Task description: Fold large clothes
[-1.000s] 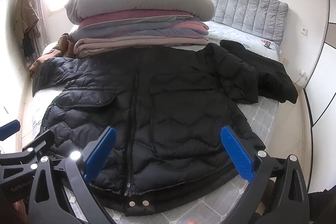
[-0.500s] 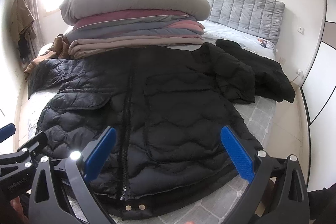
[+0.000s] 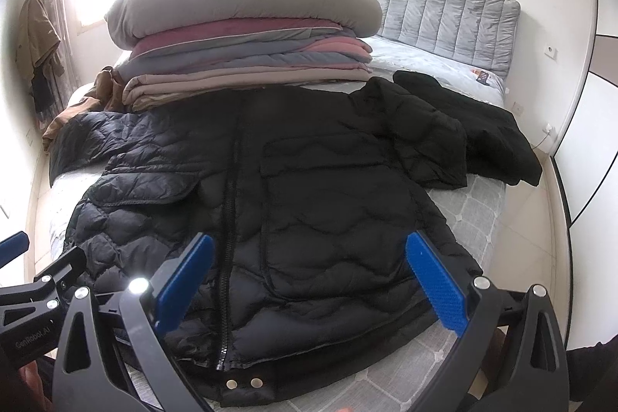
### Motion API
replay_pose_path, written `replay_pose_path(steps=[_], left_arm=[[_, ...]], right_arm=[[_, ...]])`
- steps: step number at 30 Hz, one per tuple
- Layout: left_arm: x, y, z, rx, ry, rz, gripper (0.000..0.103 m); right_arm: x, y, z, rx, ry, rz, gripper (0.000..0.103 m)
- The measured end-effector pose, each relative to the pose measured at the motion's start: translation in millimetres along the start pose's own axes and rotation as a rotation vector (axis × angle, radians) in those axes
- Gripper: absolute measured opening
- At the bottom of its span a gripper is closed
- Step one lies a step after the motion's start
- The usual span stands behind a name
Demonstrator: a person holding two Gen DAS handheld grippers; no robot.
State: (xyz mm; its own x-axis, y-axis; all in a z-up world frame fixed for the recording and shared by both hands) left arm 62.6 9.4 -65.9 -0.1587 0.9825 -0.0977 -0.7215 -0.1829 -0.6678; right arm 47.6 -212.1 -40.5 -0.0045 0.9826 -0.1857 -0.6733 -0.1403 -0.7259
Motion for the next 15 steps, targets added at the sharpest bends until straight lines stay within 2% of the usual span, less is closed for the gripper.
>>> replay_pose_path(steps=[15], left_arm=[[0.2,0.8,-2.1,0.002,-0.002,0.0,0.092]], right_arm=[[-2.3,-0.3,-0.4,-0.006,-0.003,-0.007,0.096]])
Point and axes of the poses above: each gripper's, at about its wrist camera, not at the fingertips, and z roughly against the way its jaws point, x to its left, y to its underside, the point moved 7 cm from there along -z, roughly the way its jaws point, and after that the axes turned 12 degrees about z, right-handed, at the moved point
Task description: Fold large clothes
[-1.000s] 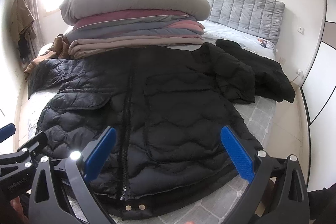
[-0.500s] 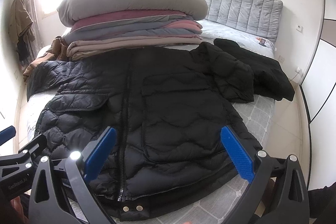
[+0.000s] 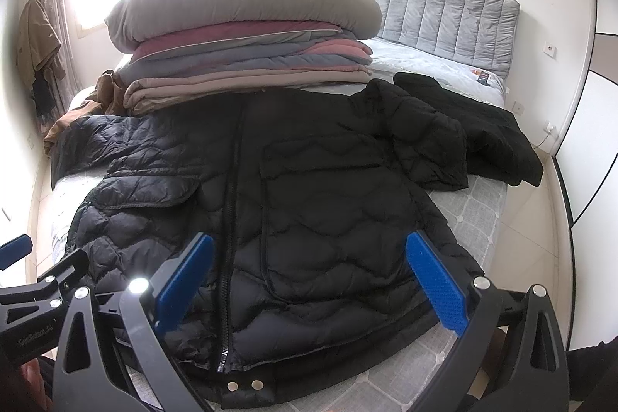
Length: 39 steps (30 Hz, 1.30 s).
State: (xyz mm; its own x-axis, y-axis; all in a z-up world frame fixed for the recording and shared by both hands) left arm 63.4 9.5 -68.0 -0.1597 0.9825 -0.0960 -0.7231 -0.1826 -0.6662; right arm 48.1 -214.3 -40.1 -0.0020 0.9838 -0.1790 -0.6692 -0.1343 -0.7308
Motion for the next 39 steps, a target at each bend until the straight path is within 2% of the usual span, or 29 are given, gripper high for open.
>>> replay_pose_path(steps=[29,34,39], left_arm=[[-2,4,-9,0.016,0.004,-0.006,0.092],[-5,5,-15,0.064,0.055,0.0,0.092],[-1,6,-23,0.131,0.14,0.001,0.092]], right_arm=[[0,-2,-2,-0.003,-0.005,0.002,0.096],[-5,-2,-9,-0.008,-0.035,0.026,0.096],[-34,2,-28,0.02,-0.145,0.032,0.096]])
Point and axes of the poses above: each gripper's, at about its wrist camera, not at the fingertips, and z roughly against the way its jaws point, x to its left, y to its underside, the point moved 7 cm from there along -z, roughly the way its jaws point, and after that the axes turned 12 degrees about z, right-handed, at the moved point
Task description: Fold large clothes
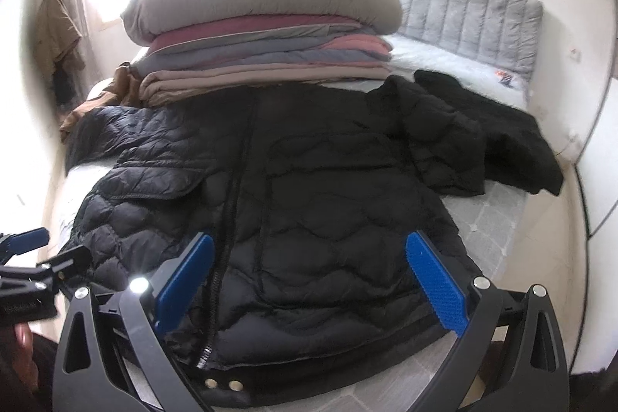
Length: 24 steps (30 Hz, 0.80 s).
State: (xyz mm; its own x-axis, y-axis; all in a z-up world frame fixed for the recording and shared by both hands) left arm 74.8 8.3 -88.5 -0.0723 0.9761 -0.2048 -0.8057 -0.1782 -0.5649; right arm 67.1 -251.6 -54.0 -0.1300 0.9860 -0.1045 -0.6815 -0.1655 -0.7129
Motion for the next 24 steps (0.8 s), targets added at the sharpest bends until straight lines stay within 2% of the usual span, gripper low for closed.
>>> replay_pose_path(steps=[4,9,11,14,16,19,21,24], left_arm=[[19,-12,-1,0.012,-0.009,-0.012,0.092],[66,-29,-9,0.059,-0.032,0.04,0.092],[87,-34,-11,0.068,-0.053,0.06,0.092],[121,-44,-16,0.084,-0.069,0.109,0.092],[145,-50,-21,0.109,-0.054,0.164,0.092],[173,-50,-38,0.205,0.023,0.258,0.092],[183,-45,-49,0.274,0.074,0.292,0.092],[195,-37,-60,0.332,0.108,0.316,0.092]], right_arm=[[-61,13,-23,0.091,-0.033,-0.043,0.096],[-143,39,-61,0.26,-0.088,-0.154,0.096],[-161,49,-71,0.292,-0.119,-0.184,0.096],[-179,66,-89,0.356,-0.187,-0.223,0.096],[-183,76,-102,0.396,-0.243,-0.247,0.096],[-186,91,-120,0.464,-0.292,-0.271,0.096],[-185,100,-129,0.505,-0.311,-0.278,0.096],[-181,109,-134,0.546,-0.356,-0.28,0.096]])
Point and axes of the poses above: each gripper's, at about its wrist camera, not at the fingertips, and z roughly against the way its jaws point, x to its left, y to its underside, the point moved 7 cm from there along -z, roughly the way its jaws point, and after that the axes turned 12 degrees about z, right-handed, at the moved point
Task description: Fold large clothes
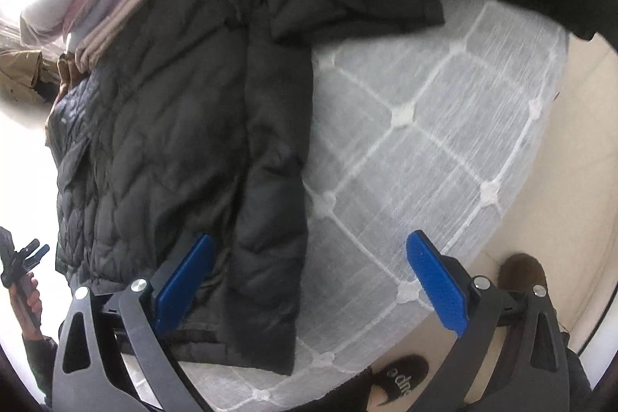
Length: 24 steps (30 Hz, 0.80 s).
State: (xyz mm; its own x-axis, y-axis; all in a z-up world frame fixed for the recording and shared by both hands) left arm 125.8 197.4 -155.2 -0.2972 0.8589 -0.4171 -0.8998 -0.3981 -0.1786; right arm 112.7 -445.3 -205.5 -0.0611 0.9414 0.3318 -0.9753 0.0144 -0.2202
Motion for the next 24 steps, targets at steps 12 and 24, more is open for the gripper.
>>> replay_pose_path(steps=[12,24], left_arm=[[-19,31,-56,0.242,0.197,0.032,0.096],[-49,58,-82,0.278,0.286,0.05,0.008]], right_arm=[[17,16,-2,0.016,-0.33,-0.047,0.096],[19,23,-6,-0.084,-0.388,-0.185,0.009]])
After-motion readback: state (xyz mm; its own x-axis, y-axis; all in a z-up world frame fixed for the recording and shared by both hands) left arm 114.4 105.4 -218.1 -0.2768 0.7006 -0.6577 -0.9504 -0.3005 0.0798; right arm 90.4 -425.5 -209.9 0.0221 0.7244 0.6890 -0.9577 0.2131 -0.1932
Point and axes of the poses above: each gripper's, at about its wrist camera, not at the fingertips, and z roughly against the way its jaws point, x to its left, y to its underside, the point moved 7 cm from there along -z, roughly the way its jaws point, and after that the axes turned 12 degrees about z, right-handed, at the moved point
